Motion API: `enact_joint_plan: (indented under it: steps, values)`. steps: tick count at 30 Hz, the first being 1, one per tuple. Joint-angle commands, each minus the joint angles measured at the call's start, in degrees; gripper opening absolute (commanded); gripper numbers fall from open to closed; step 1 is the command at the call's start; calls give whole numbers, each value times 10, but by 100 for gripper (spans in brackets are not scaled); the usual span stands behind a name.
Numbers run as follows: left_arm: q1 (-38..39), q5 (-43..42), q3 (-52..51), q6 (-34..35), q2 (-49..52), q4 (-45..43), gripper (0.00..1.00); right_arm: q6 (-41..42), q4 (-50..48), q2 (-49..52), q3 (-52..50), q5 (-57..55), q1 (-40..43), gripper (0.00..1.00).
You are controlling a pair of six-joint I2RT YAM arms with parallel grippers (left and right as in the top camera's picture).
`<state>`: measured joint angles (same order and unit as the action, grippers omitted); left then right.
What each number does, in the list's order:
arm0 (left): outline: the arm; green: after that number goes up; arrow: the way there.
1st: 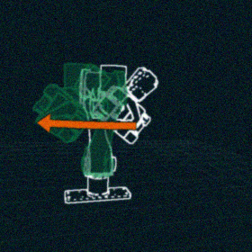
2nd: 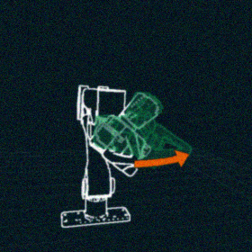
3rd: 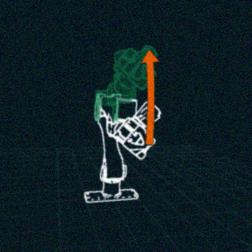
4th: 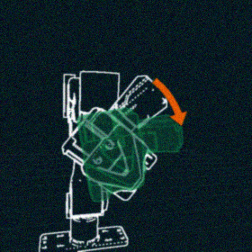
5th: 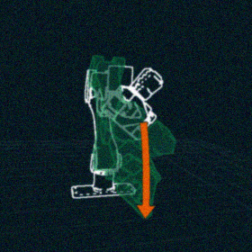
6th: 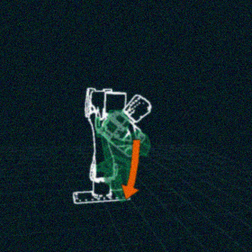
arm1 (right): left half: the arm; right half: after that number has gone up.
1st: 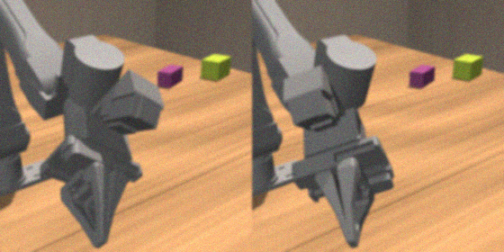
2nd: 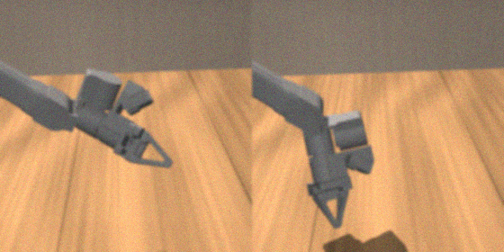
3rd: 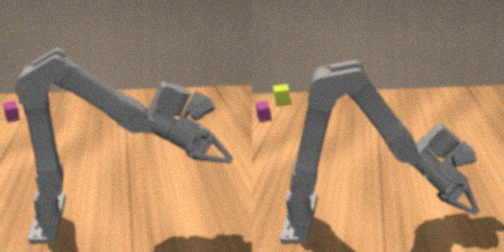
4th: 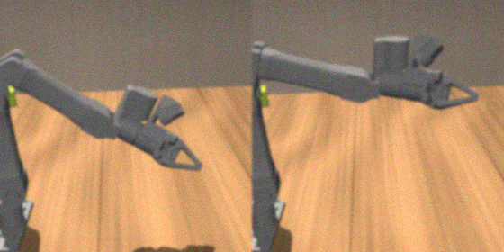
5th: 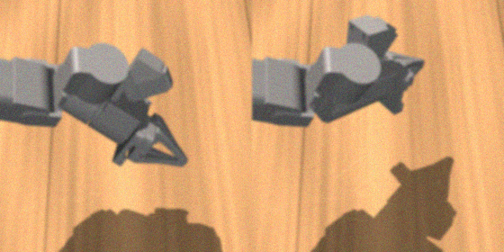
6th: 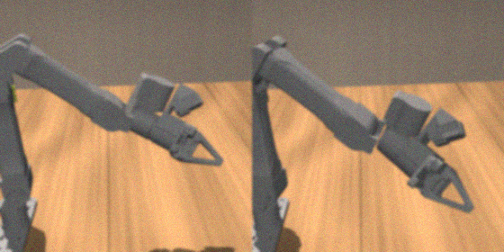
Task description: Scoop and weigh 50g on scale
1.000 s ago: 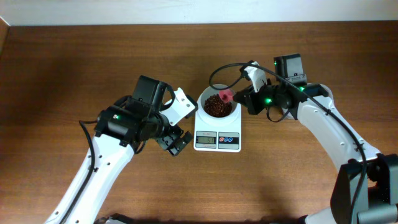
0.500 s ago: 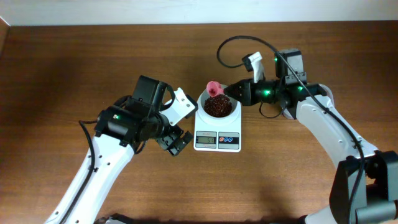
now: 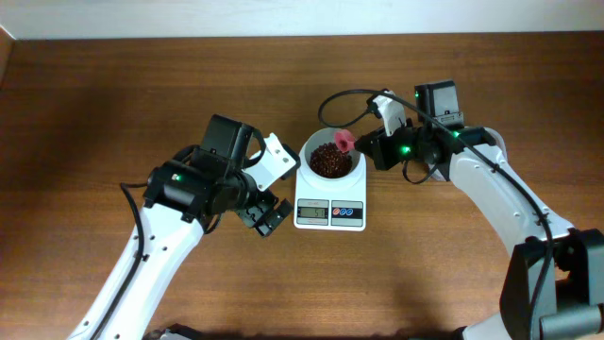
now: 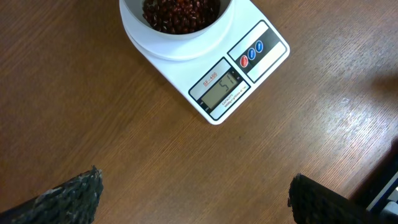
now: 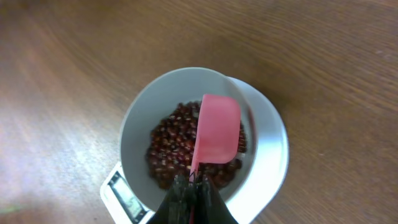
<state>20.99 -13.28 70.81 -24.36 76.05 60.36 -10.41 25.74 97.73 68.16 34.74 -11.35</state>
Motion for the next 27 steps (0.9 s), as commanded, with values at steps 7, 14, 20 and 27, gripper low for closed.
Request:
enact_joint_plan:
  steps: [7, 14, 20, 27]
  values:
    - [2, -8, -3, 5, -11, 0, 99, -19, 2, 30, 7, -25, -14, 4]
    - [2, -8, -3, 5, -11, 0, 99, -33, 2, 30, 7, -27, -32, 4]
    - [2, -8, -3, 5, -11, 0, 99, -39, 2, 30, 7, -64, -34, 4]
    - [2, -8, -3, 5, -11, 0, 99, -72, 2, 30, 7, -70, -34, 4]
